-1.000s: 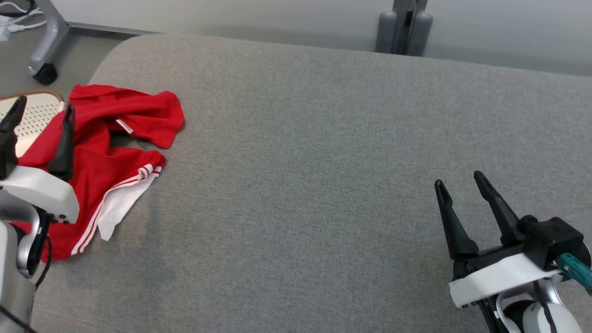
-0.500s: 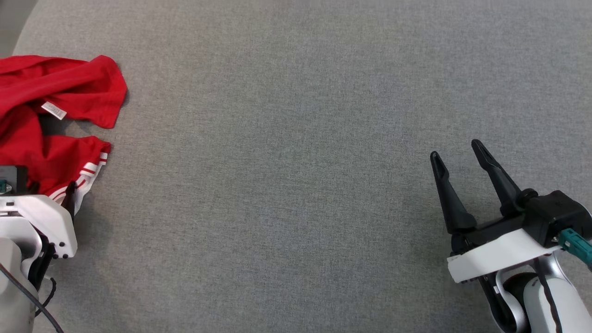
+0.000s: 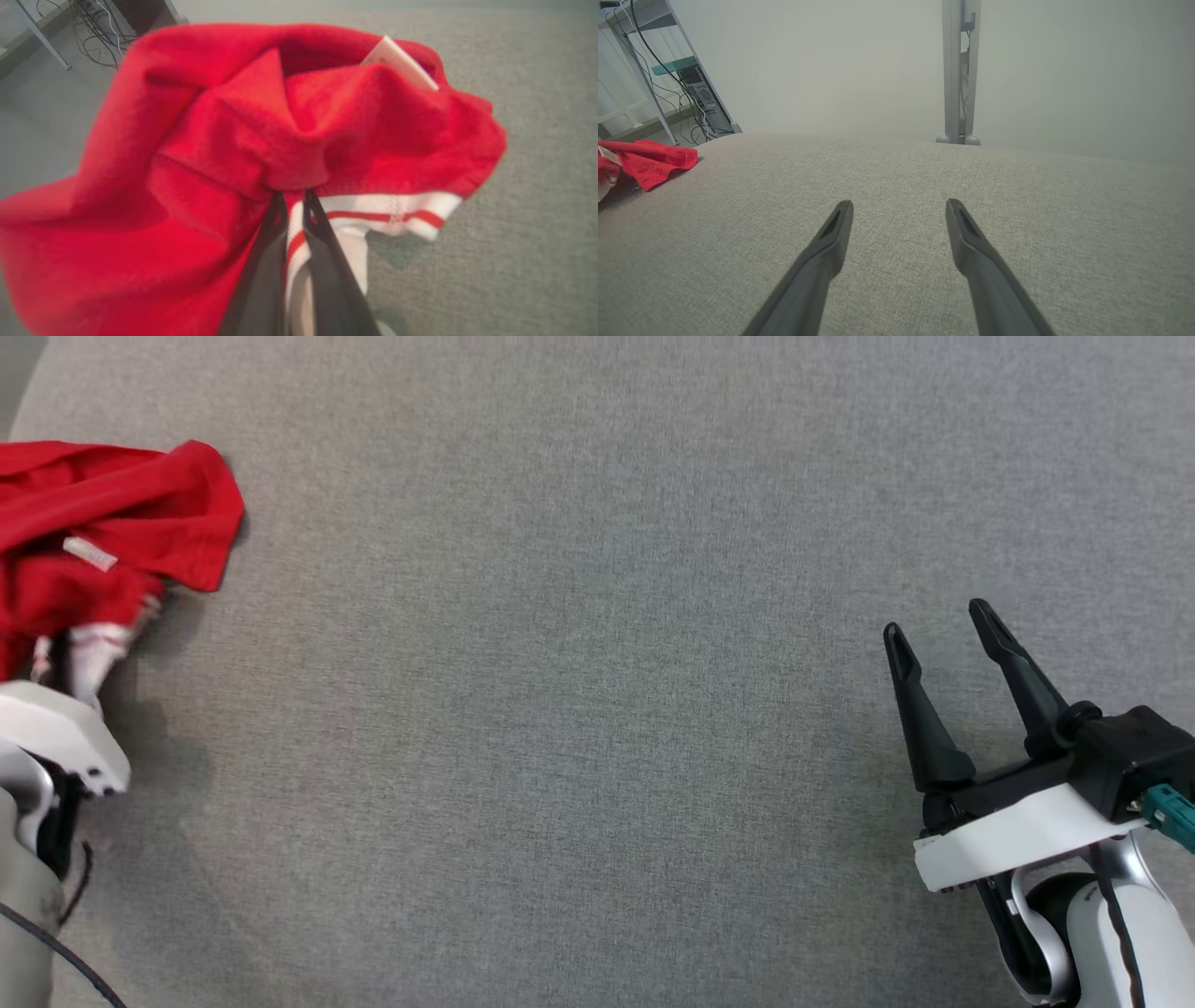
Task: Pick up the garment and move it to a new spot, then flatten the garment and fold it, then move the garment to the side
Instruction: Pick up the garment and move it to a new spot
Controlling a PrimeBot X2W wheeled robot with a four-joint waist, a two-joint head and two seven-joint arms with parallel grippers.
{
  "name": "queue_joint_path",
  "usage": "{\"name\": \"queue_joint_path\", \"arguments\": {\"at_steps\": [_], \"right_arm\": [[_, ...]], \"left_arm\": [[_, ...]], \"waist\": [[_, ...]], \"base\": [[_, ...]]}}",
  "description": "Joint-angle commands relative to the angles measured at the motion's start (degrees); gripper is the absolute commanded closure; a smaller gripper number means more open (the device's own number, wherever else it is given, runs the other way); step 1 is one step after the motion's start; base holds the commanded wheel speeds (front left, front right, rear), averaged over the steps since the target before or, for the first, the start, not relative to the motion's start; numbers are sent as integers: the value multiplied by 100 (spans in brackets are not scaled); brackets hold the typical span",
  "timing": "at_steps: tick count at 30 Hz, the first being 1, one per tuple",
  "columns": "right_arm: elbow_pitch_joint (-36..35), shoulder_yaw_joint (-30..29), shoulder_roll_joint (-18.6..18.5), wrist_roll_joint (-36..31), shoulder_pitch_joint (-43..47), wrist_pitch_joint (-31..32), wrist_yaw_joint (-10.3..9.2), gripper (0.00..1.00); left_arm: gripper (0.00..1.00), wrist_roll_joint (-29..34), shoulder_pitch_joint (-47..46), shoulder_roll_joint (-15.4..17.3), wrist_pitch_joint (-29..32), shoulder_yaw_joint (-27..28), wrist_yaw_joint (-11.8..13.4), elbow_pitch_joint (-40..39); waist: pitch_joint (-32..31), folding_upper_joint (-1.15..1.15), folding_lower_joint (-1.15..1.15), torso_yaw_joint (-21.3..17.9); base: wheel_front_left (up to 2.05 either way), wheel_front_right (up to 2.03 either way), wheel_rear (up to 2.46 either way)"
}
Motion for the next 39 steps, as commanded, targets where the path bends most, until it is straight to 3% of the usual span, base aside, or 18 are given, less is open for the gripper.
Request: {"name": "queue_joint_path", "arguments": {"at_steps": [1,7,15,20,27,31,39], "right_arm": [[44,-44,-4,12,87,-58,0,0],[130,-105,54,61,212,-145,0,0],[248,-135,136,152,493,-273,0,0],[297,-166,160,215,627,-328,0,0],[385,-106,168,330,687,-419,0,0],[397,-45,170,414,620,-493,0,0],[558,67,169,591,430,-741,1,0]], "left_arm": [[100,-6,-197,100,-264,76,124,-89],[100,-10,-207,196,-501,334,432,-730],[100,242,1066,38,-509,997,1100,-3389],[100,428,2090,-209,-465,888,1426,-4976],[100,676,3181,-359,115,465,1781,-6683],[100,786,3462,-386,457,203,1856,-7175],[100,771,3170,-513,797,-393,1488,-7185]], "waist": [[-195,0,0,39],[-596,0,0,54],[-1239,0,0,-119],[-1472,0,0,-329],[-1535,0,0,-808],[-1374,0,0,-1177],[-876,0,0,-2123]], "base": [[0,0,0],[0,0,0],[0,0,0],[0,0,0],[0,0,0],[0,0,0],[0,0,0]]}}
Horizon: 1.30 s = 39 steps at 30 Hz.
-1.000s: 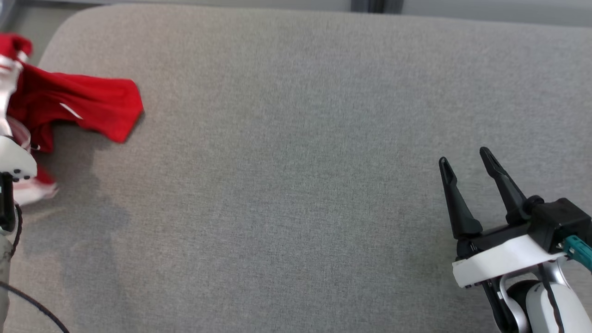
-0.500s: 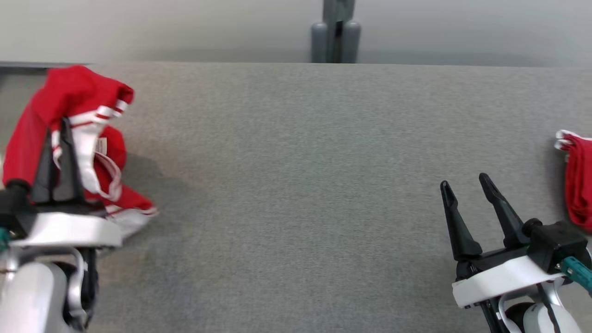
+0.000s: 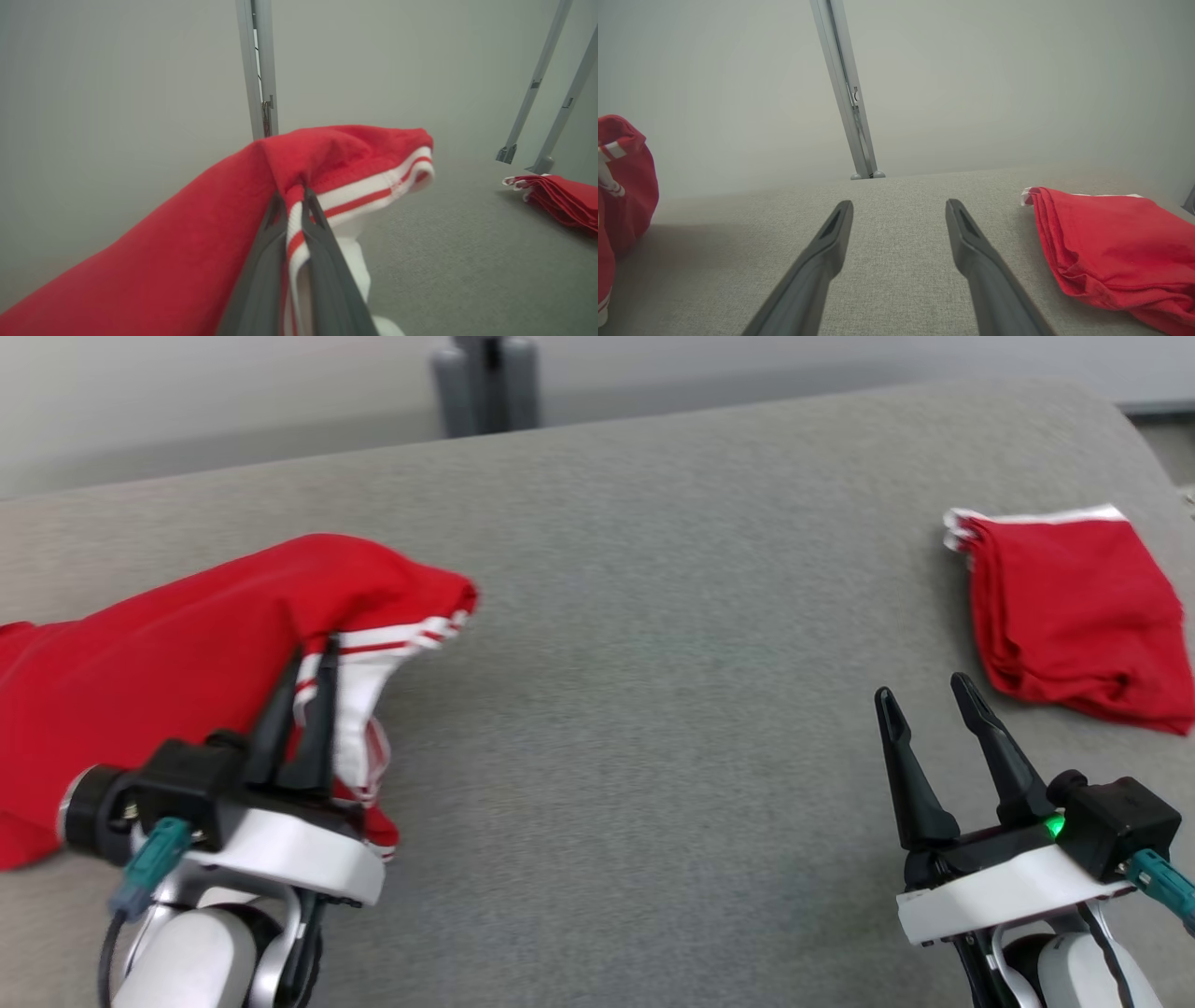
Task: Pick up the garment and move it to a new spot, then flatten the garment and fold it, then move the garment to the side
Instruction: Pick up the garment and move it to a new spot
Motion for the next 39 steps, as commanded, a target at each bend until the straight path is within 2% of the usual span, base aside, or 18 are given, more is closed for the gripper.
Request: {"name": "queue_joint_path", "arguments": {"at_steps": [1,8,15,21,27,28,29,34,39], "right_arm": [[67,20,-27,52,-77,-91,1,0],[288,106,-26,277,-200,-363,1,0],[472,207,-24,437,-315,-561,1,0],[642,283,-26,555,-396,-694,1,0],[789,252,-27,558,-420,-749,1,0],[803,223,-27,540,-425,-757,1,0],[806,199,-27,513,-429,-758,1,0],[790,-19,-31,334,-375,-715,0,0],[679,-84,-31,202,-375,-622,0,0]], "left_arm": [[100,31,-160,-3,44,-84,-96,84],[100,97,-652,-173,227,-610,-456,453],[100,194,-1194,-376,344,-1067,-791,852],[100,182,-1563,-601,263,-1311,-984,1278],[100,63,-1726,-891,-42,-1468,-1155,1647],[80,-9,-1708,-970,-104,-1503,-1198,1702],[0,-83,-1727,-1045,-206,-1510,-1244,1715],[0,-307,-1797,-1218,-591,-1562,-1384,1724],[0,-189,-1710,-1030,-859,-1276,-1078,1611]], "waist": [[344,0,0,-488],[720,0,0,-1174],[993,0,0,-1551],[1083,0,0,-1676],[982,0,0,-1583],[945,0,0,-1540],[903,0,0,-1491],[586,0,0,-1002],[368,0,0,-612]], "base": [[0,0,0],[0,0,0],[0,0,0],[0,0,0],[0,0,0],[0,0,0],[0,0,0],[0,0,0],[0,0,0]]}}
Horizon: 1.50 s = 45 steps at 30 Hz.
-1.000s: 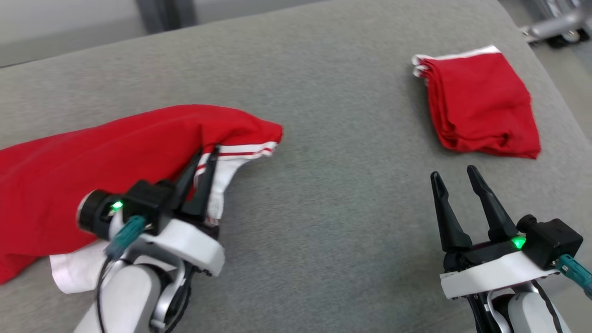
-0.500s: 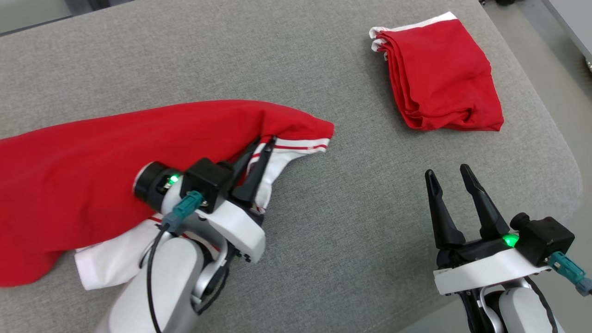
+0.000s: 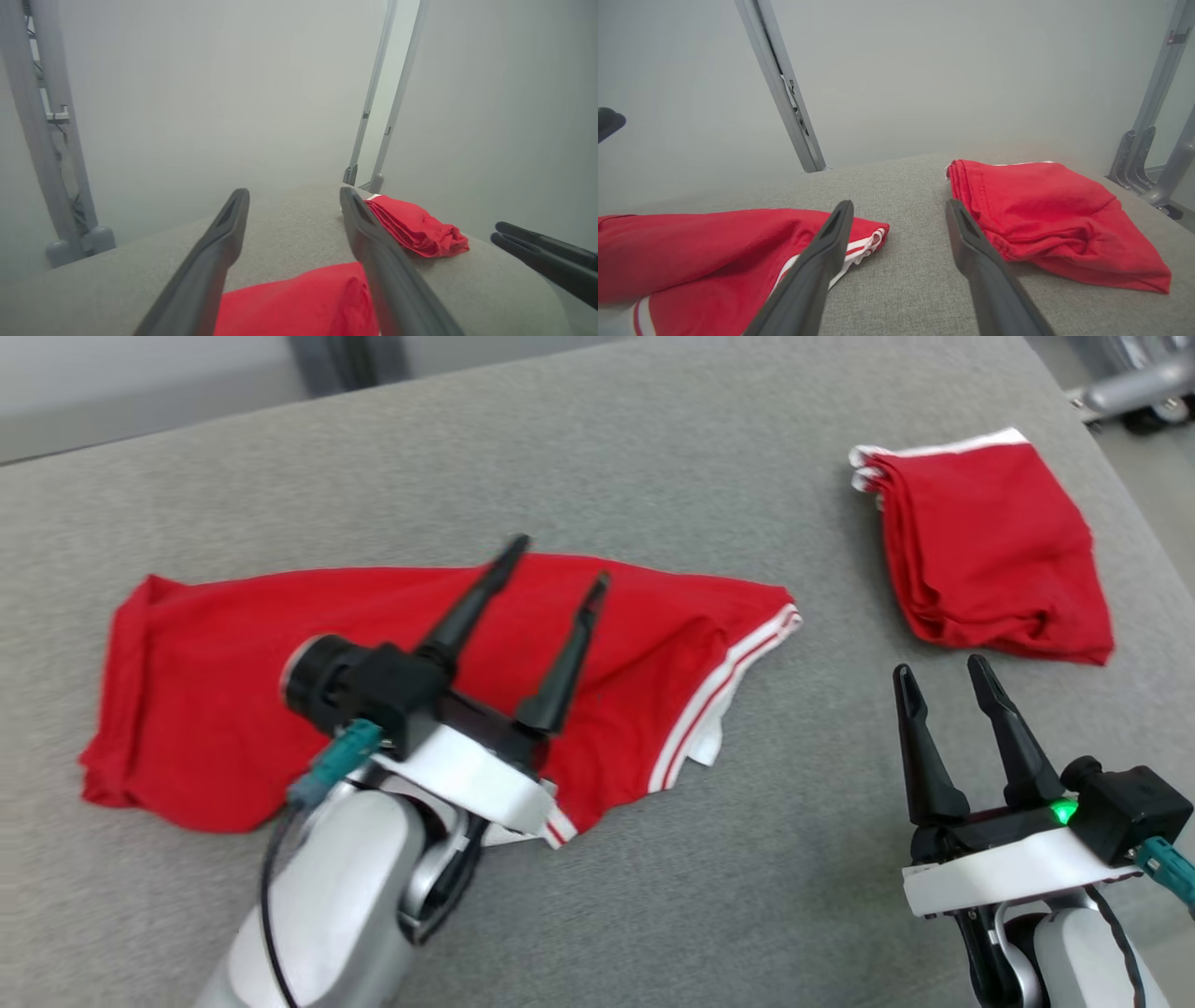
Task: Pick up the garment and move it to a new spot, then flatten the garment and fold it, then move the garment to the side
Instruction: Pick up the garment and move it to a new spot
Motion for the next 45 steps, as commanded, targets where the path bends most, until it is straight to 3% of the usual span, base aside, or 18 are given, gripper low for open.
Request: {"name": "queue_joint_path", "arguments": {"at_steps": [1,8,12,24,35,45], "right_arm": [[-63,-49,-36,-72,22,42,1,0],[-211,-133,-39,-234,134,245,1,0],[-296,-149,-37,-326,230,342,0,0],[-436,-224,-39,-678,506,595,1,0],[-587,-181,-38,-779,943,796,1,0],[-688,-205,-37,-730,1114,892,0,0]], "left_arm": [[0,79,56,128,-115,171,178,-59],[0,148,354,561,-382,903,745,-172],[0,116,632,790,-459,1340,937,-247],[0,137,1756,1151,-491,1952,1115,-657],[0,198,2842,1168,-384,1852,1334,-1157],[0,128,3134,1193,-257,1815,1420,-1350]], "waist": [[-217,0,0,337],[-466,0,0,786],[-595,0,0,931],[-1048,0,0,1096],[-1441,0,0,1117],[-1544,0,0,1142]], "base": [[0,0,0],[0,0,0],[0,0,0],[0,0,0],[0,0,0],[0,0,0]]}}
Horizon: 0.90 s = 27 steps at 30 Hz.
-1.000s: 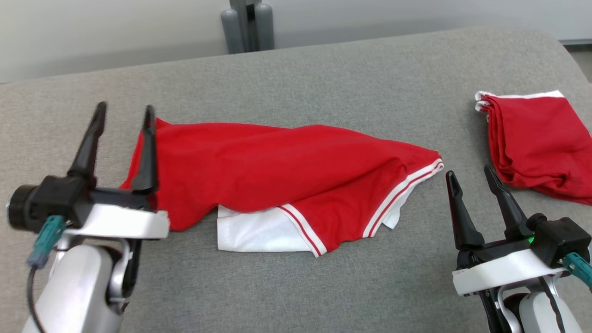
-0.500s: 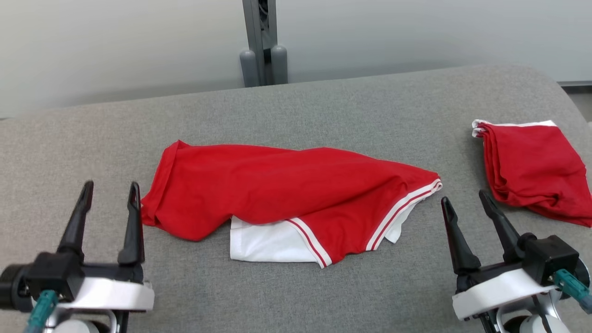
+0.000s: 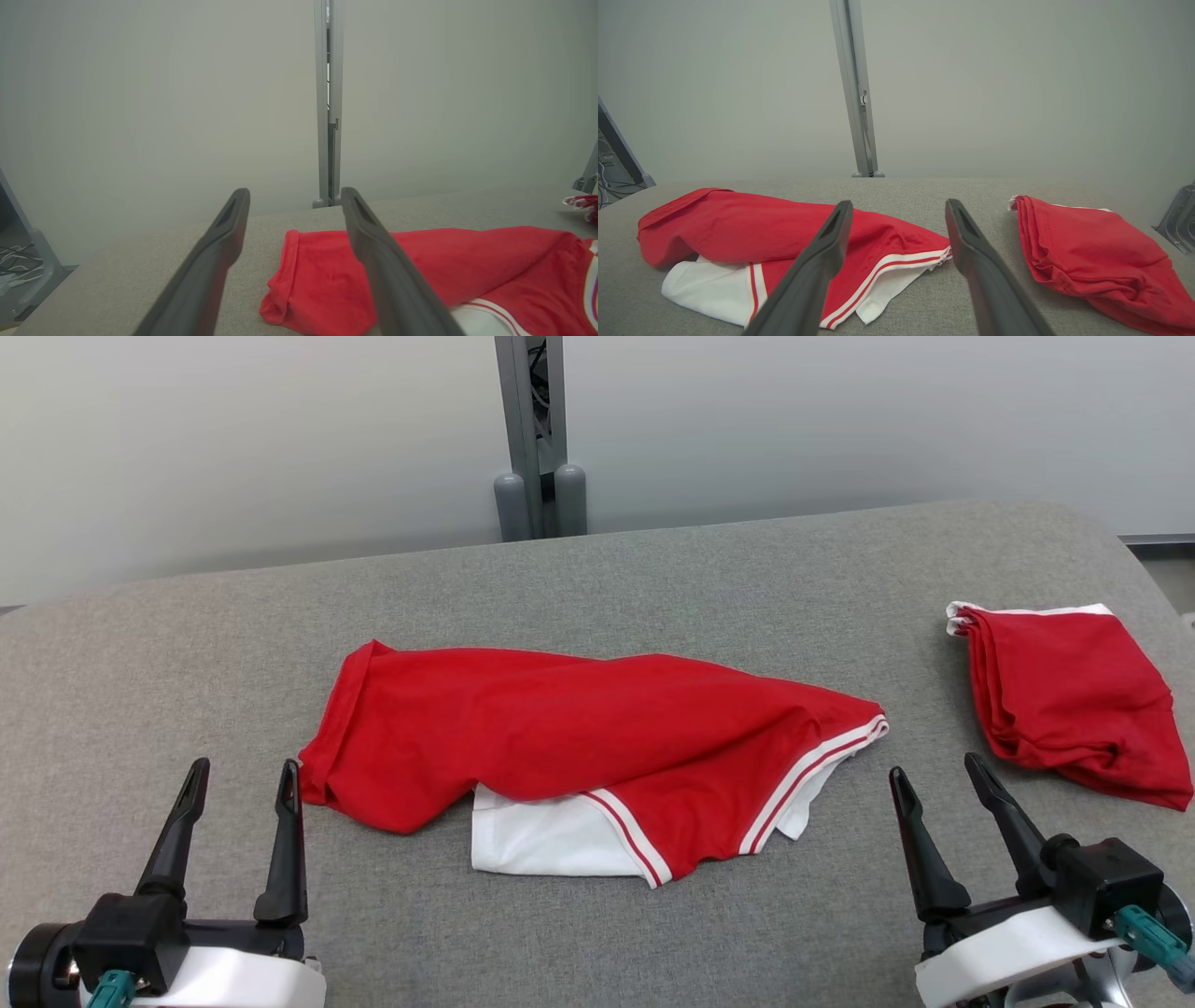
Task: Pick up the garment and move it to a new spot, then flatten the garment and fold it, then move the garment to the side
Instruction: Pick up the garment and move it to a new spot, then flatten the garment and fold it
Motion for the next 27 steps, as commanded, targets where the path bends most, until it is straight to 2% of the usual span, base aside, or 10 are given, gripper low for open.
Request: {"name": "queue_joint_path", "arguments": {"at_steps": [1,17,20,27], "right_arm": [[-14,-7,-39,27,52,18,0,0],[-70,135,-38,-6,-42,46,0,0],[-81,477,-81,-90,-229,152,0,0],[480,2019,-582,88,-923,703,-1,0]], "left_arm": [[0,-11,73,44,23,12,42,-30],[0,-10,-47,121,-1,2,41,-126],[0,34,-161,146,-5,-4,55,-154],[0,6,-476,72,-56,-113,-79,-96]], "waist": [[0,0,0,1],[25,0,0,100],[125,0,0,218],[472,0,0,750]], "base": [[0,0,0],[0,0,0],[0,0,0],[0,0,0]]}}
